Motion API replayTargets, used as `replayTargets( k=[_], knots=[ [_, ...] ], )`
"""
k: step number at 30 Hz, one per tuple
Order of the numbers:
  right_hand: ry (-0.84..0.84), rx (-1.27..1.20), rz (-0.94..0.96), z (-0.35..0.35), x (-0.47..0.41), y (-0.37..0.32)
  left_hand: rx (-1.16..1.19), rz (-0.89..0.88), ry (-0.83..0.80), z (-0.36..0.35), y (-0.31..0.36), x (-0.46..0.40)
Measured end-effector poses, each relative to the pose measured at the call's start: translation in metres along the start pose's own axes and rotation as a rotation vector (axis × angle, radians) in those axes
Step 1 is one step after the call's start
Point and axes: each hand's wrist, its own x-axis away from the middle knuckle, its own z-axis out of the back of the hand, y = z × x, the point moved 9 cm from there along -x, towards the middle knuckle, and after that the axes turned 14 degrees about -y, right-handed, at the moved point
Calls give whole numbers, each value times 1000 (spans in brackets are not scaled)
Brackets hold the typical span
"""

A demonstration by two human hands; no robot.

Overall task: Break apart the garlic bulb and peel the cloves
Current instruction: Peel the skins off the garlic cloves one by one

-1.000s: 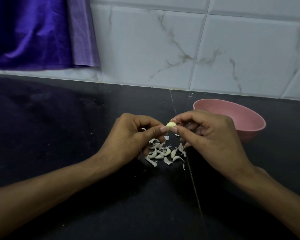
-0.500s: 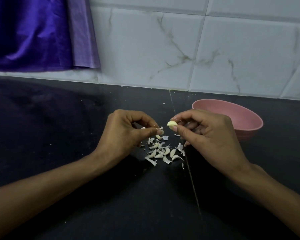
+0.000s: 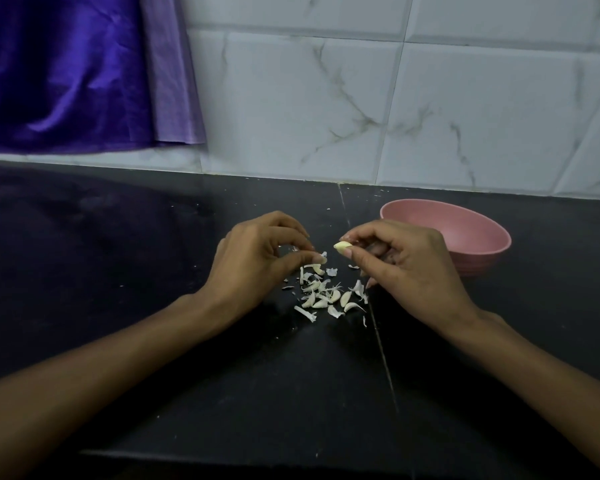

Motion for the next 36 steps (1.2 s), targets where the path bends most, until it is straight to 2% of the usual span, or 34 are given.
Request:
replayTargets(
  k=[6, 12, 19, 21, 24, 27, 30, 32, 36],
  knots=[
    [-10, 74, 51, -2, 1, -17, -85, 40, -27, -2, -2, -1],
    [-74, 213, 93, -11, 0, -27, -165, 104, 23, 7, 1, 5],
    [-10, 237, 54, 13, 13, -31, -177, -21, -84, -6, 14, 2],
    [-15, 260, 58, 18, 22, -35, -157, -29, -84, -5, 22, 0],
    [-17, 234, 52, 34, 35, -41, -250, -123, -63, -3, 50, -2],
    [71, 216, 38, 66, 42, -47, -287, -208, -77, -10, 75, -11],
    [146, 302, -37, 96, 44, -40, -379, -274, -123, -27, 99, -27],
    [166, 304, -134, 111, 42, -23, -444, -232, -228, -44, 103, -43],
    [118, 331, -298, 120, 38, 7, -399, -208, -361, -64, 103, -64]
  ],
)
